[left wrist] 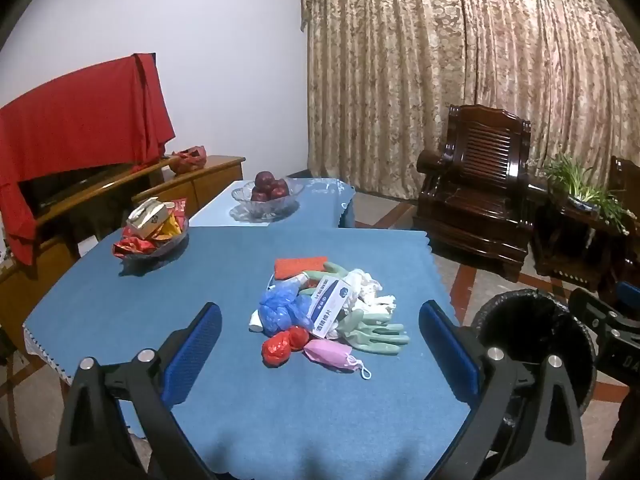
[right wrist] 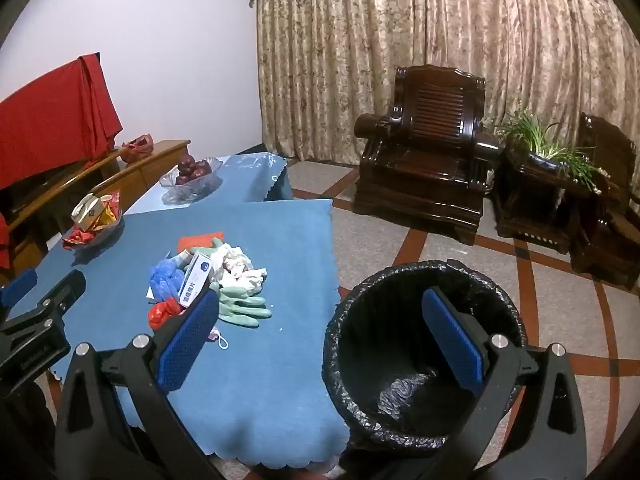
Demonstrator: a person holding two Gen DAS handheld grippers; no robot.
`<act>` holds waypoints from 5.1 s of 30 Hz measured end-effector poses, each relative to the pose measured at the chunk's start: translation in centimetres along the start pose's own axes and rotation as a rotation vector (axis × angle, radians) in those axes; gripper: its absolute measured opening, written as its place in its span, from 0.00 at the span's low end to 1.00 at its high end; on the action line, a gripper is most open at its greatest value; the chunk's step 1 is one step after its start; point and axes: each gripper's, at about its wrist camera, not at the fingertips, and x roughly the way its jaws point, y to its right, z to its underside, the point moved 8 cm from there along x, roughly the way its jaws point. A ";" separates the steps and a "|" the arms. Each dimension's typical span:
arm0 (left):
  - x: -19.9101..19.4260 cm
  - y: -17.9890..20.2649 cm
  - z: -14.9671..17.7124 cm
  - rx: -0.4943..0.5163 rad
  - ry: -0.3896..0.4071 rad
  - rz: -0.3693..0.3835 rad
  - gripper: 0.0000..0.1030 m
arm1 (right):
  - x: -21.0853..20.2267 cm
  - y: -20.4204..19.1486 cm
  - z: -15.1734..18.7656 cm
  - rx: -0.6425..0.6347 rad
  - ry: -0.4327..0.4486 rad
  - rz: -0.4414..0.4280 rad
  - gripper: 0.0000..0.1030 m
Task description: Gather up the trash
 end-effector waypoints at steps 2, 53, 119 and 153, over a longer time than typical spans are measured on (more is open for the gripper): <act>0.0 0.0 0.0 -0.009 -0.003 0.010 0.94 | 0.1 0.0 0.0 0.002 -0.003 -0.001 0.95; -0.2 0.4 0.1 0.002 -0.007 0.003 0.94 | 0.2 0.0 0.1 0.001 -0.001 0.001 0.95; 10.7 -7.6 7.7 -0.113 -0.139 -0.026 0.94 | 13.9 -8.0 5.1 -0.096 -0.143 -0.100 0.76; 22.2 -10.1 13.1 -0.022 -0.305 -0.048 0.72 | 23.4 -17.7 11.3 -0.237 -0.341 -0.289 0.09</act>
